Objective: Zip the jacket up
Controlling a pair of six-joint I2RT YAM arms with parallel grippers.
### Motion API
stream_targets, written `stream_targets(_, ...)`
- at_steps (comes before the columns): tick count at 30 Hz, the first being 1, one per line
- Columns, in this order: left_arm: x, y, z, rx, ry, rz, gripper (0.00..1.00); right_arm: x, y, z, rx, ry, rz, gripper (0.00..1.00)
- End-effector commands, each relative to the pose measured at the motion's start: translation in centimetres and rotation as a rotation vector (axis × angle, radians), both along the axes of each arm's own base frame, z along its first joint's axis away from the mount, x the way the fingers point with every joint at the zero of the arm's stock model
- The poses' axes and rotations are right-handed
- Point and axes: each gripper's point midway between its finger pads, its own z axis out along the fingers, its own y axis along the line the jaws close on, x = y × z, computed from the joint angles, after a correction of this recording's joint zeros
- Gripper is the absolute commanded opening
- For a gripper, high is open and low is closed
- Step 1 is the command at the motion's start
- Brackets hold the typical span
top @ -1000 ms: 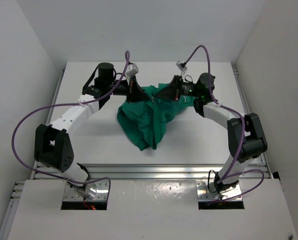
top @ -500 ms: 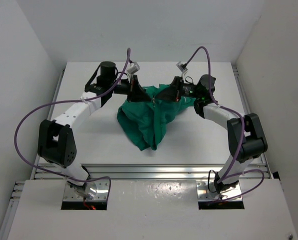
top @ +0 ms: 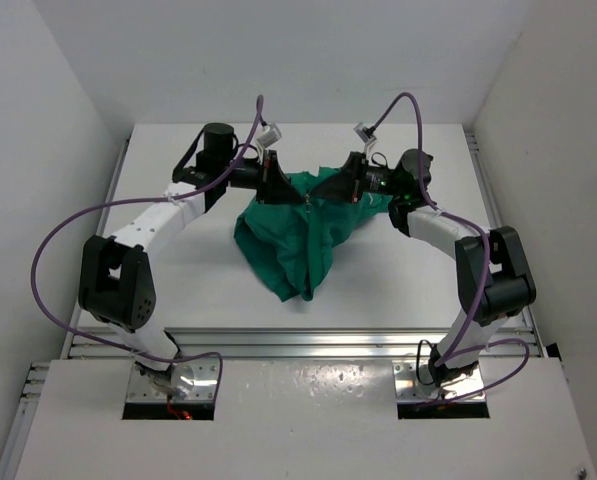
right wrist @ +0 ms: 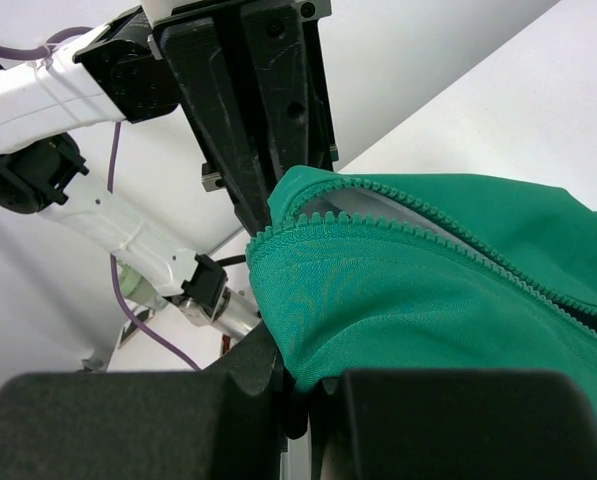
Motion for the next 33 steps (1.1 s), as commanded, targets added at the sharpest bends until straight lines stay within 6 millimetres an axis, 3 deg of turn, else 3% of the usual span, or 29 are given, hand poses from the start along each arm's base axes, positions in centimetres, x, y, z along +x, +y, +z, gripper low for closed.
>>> stream_targets(1,-0.1,-0.5,1.1,-0.015,-0.030,-0.021,0.09,-0.1,-0.1,4.1,0.053,-0.171,-0.026,0.00)
stream_targets(3,0.0,-0.4,1.0,-0.011,-0.031,-0.012,0.00,-0.2,-0.1,4.2,0.053,-0.171,-0.023,0.00)
stream_targets(11,-0.2,-0.4,2.1,-0.030,-0.087,-0.024,0.00,-0.5,0.0,3.5,0.042,-0.159,-0.011,0.02)
stream_targets(12,-0.3,-0.4,2.5,-0.033,-0.106,-0.025,0.00,-0.5,-0.1,3.6,0.043,-0.159,-0.013,0.12)
stream_targets(15,-0.2,-0.3,2.8,-0.032,-0.128,-0.015,0.00,-0.8,0.0,3.8,0.047,-0.165,-0.002,0.24)
stream_targets(19,-0.2,-0.3,2.8,-0.032,-0.128,-0.015,0.00,-1.7,0.5,4.0,0.056,-0.177,0.041,0.30)
stream_targets(26,-0.2,-0.4,3.1,-0.040,-0.117,-0.011,0.00,-2.4,0.7,3.1,0.041,-0.162,0.062,0.19)
stream_targets(29,-0.2,-0.4,3.2,-0.044,-0.118,-0.010,0.00,-2.4,0.7,2.9,0.037,-0.163,0.060,0.07)
stream_targets(33,-0.1,-0.4,3.2,-0.042,-0.095,0.003,0.00,-1.8,0.7,2.6,0.030,-0.140,0.036,0.00)
